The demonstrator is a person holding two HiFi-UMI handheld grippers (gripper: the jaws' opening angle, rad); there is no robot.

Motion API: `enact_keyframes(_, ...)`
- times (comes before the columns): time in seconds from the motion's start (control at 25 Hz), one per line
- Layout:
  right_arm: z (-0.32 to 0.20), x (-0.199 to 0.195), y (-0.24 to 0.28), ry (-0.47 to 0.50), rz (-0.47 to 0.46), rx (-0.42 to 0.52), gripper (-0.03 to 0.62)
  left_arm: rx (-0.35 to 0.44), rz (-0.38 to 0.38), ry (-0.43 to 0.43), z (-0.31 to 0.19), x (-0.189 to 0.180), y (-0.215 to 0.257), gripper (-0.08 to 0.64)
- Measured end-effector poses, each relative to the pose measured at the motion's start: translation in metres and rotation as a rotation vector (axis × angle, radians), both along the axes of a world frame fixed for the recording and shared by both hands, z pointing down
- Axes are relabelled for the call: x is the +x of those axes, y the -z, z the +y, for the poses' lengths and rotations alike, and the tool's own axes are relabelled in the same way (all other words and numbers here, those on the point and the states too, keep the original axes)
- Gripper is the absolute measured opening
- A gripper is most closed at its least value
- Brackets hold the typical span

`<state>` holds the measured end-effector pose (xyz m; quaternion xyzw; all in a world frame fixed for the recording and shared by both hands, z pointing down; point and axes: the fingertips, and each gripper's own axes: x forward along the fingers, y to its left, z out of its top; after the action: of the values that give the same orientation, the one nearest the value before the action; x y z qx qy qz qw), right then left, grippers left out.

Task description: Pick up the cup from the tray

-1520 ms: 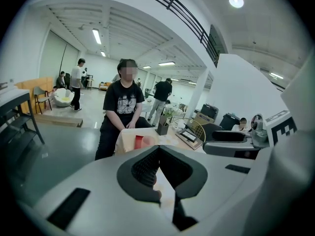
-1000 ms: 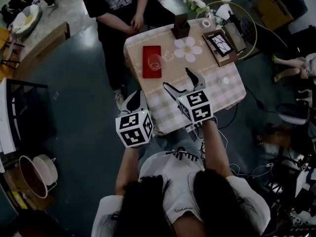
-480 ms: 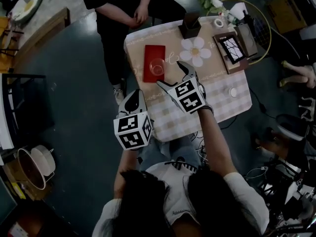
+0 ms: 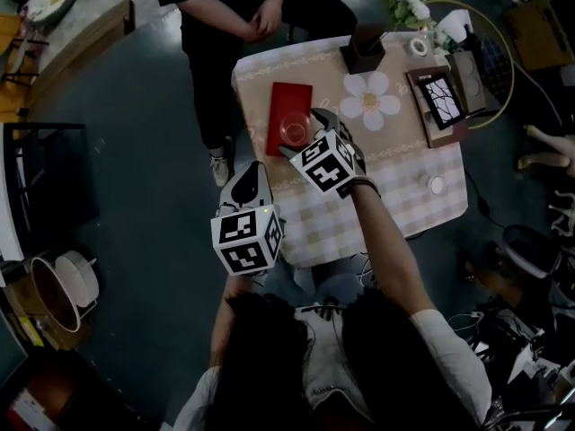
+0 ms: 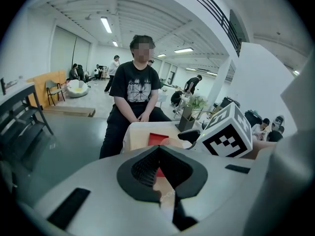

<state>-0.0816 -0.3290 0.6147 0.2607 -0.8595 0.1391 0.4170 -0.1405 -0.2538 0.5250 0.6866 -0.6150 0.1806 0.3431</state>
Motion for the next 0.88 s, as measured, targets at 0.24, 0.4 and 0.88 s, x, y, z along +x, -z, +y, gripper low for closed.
enact_keyframes(0.24,-0.001,-0.009,-0.019,0.062,0.057,-0.024,0.422,-0.036,-0.032,0.050,0.005,-0.016,-0.013,0.006)
enact_keyframes(0.4,-0.004,-0.010,-0.029,0.087,0.083,-0.058,0.420,-0.037,-0.039,0.065,0.005,-0.020,-0.015,0.006)
enact_keyframes(0.88,-0.002,-0.008,-0.021,0.068,0.070,-0.080,0.399,-0.029,-0.029,0.070,0.011,-0.021,-0.011,0.006)
